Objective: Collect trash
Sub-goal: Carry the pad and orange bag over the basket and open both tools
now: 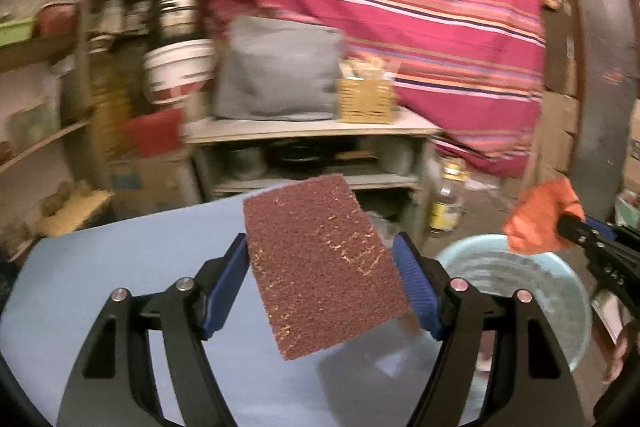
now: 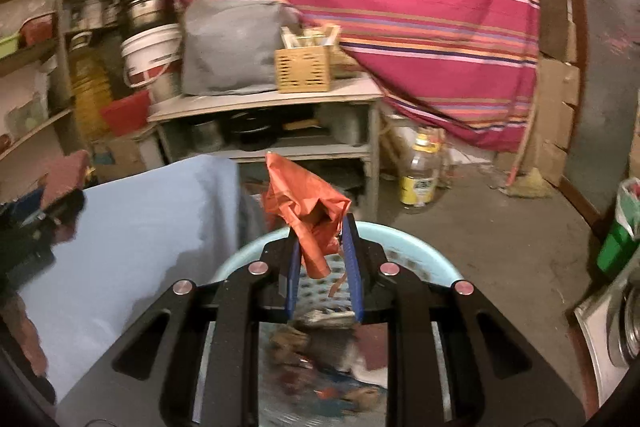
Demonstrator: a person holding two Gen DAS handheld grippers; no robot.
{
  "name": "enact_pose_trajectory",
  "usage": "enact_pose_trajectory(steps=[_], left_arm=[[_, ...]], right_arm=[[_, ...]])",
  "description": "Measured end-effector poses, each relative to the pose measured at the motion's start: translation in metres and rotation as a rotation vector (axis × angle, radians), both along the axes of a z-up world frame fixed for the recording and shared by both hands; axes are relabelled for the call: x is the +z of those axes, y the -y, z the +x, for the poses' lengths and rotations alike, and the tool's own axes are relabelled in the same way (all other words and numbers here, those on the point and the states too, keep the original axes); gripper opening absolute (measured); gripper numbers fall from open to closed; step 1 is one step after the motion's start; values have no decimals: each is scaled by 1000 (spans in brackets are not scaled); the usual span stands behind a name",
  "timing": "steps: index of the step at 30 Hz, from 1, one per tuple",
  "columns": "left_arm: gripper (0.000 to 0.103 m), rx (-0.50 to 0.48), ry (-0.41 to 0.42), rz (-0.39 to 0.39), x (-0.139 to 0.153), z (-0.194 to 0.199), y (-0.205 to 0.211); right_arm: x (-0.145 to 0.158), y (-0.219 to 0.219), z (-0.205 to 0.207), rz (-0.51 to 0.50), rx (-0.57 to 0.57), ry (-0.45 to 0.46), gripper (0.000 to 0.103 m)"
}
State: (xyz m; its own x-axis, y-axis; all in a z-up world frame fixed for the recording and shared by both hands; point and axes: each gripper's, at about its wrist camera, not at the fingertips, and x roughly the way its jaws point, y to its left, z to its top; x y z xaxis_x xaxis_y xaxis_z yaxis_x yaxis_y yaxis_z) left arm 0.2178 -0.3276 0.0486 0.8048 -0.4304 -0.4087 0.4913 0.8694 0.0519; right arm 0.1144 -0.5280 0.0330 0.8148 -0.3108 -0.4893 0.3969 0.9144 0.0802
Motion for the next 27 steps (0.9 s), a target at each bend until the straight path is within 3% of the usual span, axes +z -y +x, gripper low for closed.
enact_pose_trajectory(steps=[5,11,17,20,27], left_arm=[[72,-76,-31,4,-17,-17,60],[72,-91,-73,20,-36,-20,101],[73,-110,-126,25,-48,-15,113],[82,-129,-169,47,-58,-6,118],[88,-112,-166,63,-63,-7,111]], right_arm=[[-24,34,-21,40,-36,-34,21],[-33,55,-46,68,-57,-18,21],[-33,56,-47,83,-46,-9,21],[-33,56,-45,92,-41,-13,21],[-35,60,-42,99,-37,-16,21]])
